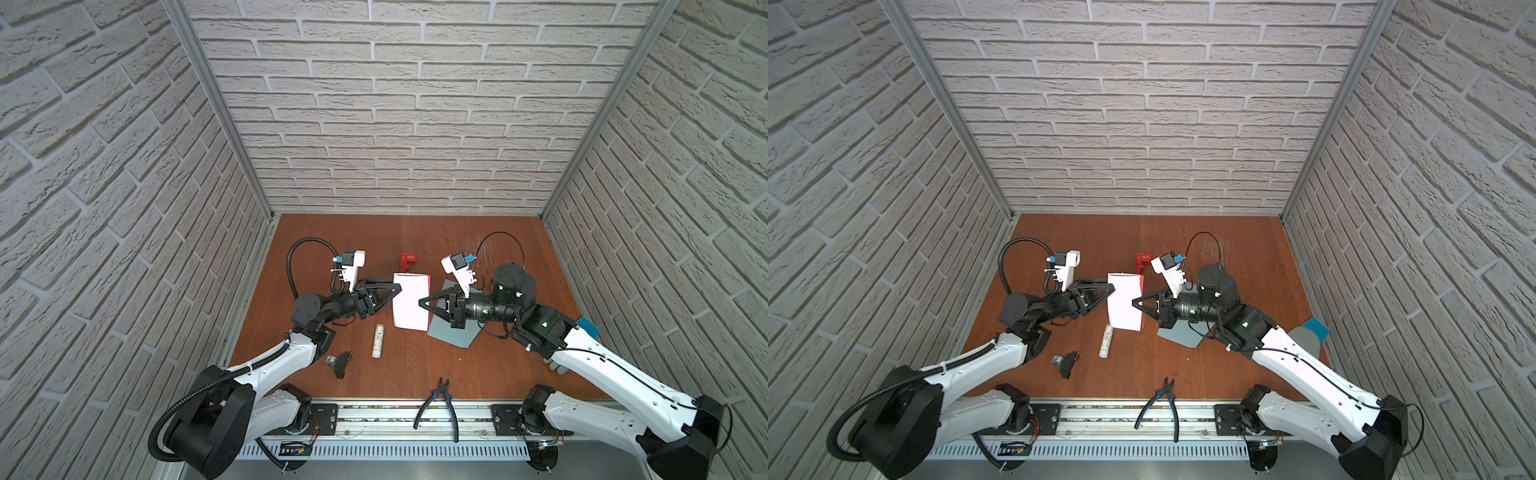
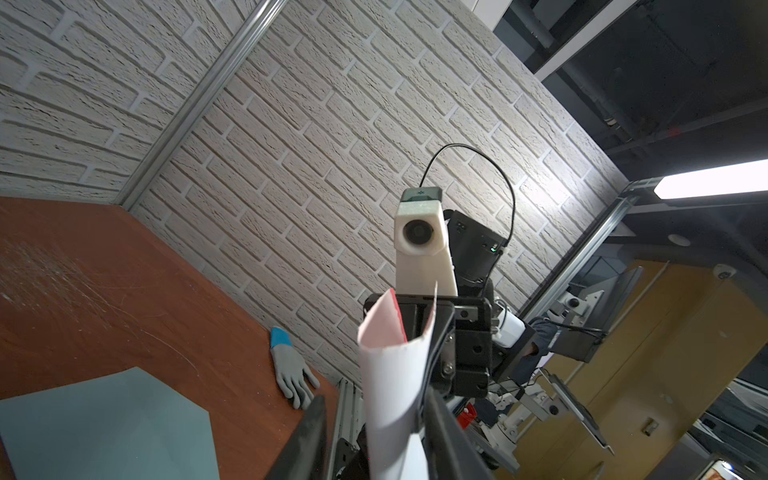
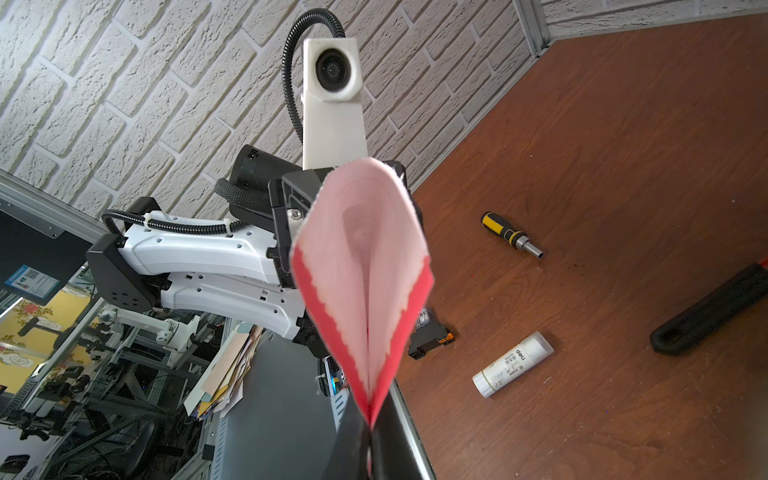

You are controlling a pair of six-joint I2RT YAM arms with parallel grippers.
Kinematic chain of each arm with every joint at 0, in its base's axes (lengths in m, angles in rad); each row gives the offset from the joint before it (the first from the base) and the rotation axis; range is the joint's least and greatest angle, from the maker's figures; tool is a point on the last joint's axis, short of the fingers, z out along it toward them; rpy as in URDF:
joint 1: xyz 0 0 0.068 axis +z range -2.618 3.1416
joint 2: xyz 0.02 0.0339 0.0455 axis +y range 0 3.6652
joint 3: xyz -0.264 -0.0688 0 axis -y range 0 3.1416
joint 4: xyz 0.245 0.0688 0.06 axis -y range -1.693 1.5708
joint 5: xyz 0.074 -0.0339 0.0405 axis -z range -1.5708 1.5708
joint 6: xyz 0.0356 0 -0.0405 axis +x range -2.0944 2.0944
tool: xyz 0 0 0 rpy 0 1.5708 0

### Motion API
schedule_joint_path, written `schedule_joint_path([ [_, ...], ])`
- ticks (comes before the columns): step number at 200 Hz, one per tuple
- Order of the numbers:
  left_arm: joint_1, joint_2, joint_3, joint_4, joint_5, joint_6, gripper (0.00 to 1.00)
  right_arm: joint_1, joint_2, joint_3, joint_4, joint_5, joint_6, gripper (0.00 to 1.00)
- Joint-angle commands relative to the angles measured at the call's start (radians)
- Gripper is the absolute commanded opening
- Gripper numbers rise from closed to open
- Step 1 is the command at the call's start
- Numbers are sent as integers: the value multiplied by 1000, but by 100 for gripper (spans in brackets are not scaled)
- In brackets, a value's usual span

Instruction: Place the letter into the envelope and seal it

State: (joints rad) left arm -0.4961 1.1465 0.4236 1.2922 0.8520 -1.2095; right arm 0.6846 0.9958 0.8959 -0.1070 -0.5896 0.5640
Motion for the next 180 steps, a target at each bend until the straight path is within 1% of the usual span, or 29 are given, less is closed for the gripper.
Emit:
schedule_joint_path([
  [1,-5,-10,26,110,30,-16,34,-2,7,31,23,-16,-21,6],
  [37,-9,-10,32,110,33,-16,21,-5,14,34,17,-13,-28,6],
  [76,-9,-17,32,110,30,-18,14,-11,9,27,5,-7,-36,6],
  [89,-9,-20,31,110,28,-17,10,-13,6,23,1,-4,-39,6],
  [99,-9,-21,31,110,30,-18,6,-13,3,22,-7,-1,-44,6],
  [106,-9,-22,29,110,30,-16,0,-13,2,23,-15,3,-49,10],
  [113,-9,-24,29,110,32,-14,0,-13,0,23,-25,9,-57,17],
  [121,-9,-26,28,105,33,-5,0,-13,-5,23,-38,20,-70,29],
  [129,-10,-29,26,83,34,13,0,-14,-11,27,-60,34,-86,47],
  [133,-10,-36,26,61,37,28,0,-13,-15,30,-77,42,-97,53],
  [138,-12,-45,26,26,39,54,0,-13,-19,36,-103,57,-114,57],
  [148,-17,-75,25,-56,43,130,0,-13,-27,56,-172,94,-153,62],
  [154,-22,-100,25,-145,44,188,0,-13,-31,71,-218,114,-182,64],
  [163,-33,-150,34,-310,37,299,0,-13,-35,94,-281,139,-229,65],
  [170,-48,-194,55,-482,27,414,0,-13,-38,112,-332,149,-268,66],
  [180,-79,-251,86,-721,-14,594,0,-13,-41,135,-395,158,-336,67],
])
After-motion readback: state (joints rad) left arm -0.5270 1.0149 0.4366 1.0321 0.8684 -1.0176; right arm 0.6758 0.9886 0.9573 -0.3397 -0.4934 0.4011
